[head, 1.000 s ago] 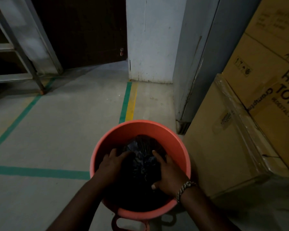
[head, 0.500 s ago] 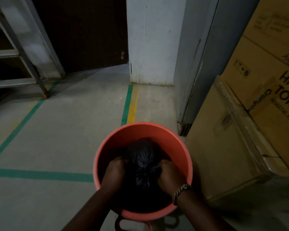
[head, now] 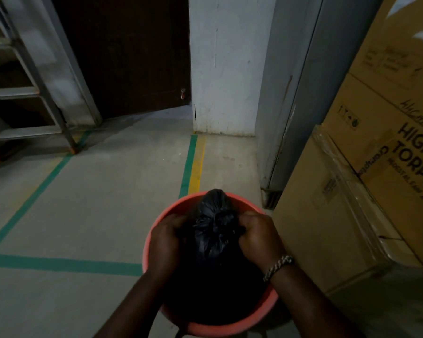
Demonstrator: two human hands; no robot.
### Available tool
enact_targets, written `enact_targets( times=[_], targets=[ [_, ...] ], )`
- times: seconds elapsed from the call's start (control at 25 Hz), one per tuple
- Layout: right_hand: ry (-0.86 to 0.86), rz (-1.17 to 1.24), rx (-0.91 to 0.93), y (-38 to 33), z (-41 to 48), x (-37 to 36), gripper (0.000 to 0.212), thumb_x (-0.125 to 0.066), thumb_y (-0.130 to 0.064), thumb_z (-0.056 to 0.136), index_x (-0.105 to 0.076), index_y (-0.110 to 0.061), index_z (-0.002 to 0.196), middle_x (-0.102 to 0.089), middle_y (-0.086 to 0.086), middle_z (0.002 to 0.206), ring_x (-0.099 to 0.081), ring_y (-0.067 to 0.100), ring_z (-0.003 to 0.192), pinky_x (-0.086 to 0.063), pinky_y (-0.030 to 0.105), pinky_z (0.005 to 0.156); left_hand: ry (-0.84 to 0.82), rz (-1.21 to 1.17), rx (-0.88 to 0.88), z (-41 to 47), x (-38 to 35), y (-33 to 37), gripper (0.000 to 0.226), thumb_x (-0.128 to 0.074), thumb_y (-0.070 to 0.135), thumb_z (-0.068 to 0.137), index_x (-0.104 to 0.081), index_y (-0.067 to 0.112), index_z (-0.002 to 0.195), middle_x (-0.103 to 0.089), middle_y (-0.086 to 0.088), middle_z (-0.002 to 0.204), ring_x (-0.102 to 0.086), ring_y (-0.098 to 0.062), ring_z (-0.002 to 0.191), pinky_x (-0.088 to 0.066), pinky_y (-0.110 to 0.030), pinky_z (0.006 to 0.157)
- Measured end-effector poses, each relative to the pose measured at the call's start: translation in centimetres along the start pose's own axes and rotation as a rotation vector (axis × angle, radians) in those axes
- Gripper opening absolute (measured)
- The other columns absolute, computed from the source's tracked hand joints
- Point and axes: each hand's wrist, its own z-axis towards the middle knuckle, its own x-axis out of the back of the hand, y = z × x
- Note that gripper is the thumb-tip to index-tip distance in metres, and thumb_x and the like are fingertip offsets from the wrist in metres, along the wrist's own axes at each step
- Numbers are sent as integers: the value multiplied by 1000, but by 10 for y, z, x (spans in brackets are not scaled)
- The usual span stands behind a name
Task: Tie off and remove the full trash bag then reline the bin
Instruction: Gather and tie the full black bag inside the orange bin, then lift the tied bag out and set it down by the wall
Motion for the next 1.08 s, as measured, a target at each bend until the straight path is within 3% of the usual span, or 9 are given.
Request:
enact_targets(
  times=[0.08,0.16,0.24,0.32,0.48,0.68,0.8,0.96,1.08],
  targets=[
    [48,-35,48,-16,11,21,14,-62,1,66,-73,-9,67,-68,10,70,-60,21,68,-36,17,63,44,12,-39,10,12,17,31,-73,14,67,-82,23,95,-63,21,77,-58,4,74,-38,1,73],
    [34,-89,41,-27,23,39,13,-64,0,74,-72,-9,68,-65,11,70,-63,27,69,-43,22,61,39,64,-61,25,23,26,27,-70,18,69,-81,22,93,-67,8,70,-64,-13,68,-53,-22,69],
    [23,-117,36,-39,34,58,11,-66,-4,79,-74,-8,72,-65,12,71,-64,30,70,-51,30,60,38,99,-37,40,36,37,27,-70,14,68,-82,21,92,-71,-3,75,-69,-25,73,-56,-33,70],
    [21,-120,28,-57,41,83,10,-67,-4,78,-72,-7,70,-64,12,69,-63,28,68,-51,32,58,44,137,-33,54,52,54,34,-75,4,67,-82,19,96,-74,-4,81,-71,-26,77,-51,-26,72],
    [5,-76,13,-103,50,150,18,-64,3,76,-65,-6,61,-62,12,68,-61,29,68,-48,30,58,58,125,-68,80,99,111,35,-77,-3,67,-81,16,96,-75,-6,83,-72,-27,78,-51,-26,73],
    [24,-77,18,-175,61,271,12,-65,3,77,-73,-4,71,-68,14,79,-65,31,77,-45,24,69,2,175,-125,127,180,213,27,-78,8,72,-80,19,97,-72,-6,80,-69,-28,76,-51,-30,66],
    [28,-129,11,-221,67,348,7,-68,-2,77,-74,-2,73,-70,15,80,-67,31,77,-51,26,70,-29,173,-158,152,236,282,34,-73,15,70,-78,16,103,-73,-11,86,-69,-33,82,-51,-33,69],
    [51,-139,-41,-275,65,447,11,-67,-2,78,-72,-4,70,-71,10,75,-66,23,73,-42,21,66,-54,174,-221,177,300,370,24,-69,19,76,-77,14,98,-72,-10,84,-68,-31,80,-47,-32,67],
    [33,-69,-103,-312,56,516,17,-66,-3,85,-73,-11,72,-66,1,74,-62,17,75,-40,20,69,-64,102,-241,189,339,430,19,-66,19,85,-77,15,101,-74,-6,91,-70,-24,84,-54,-34,74]
  ],
)
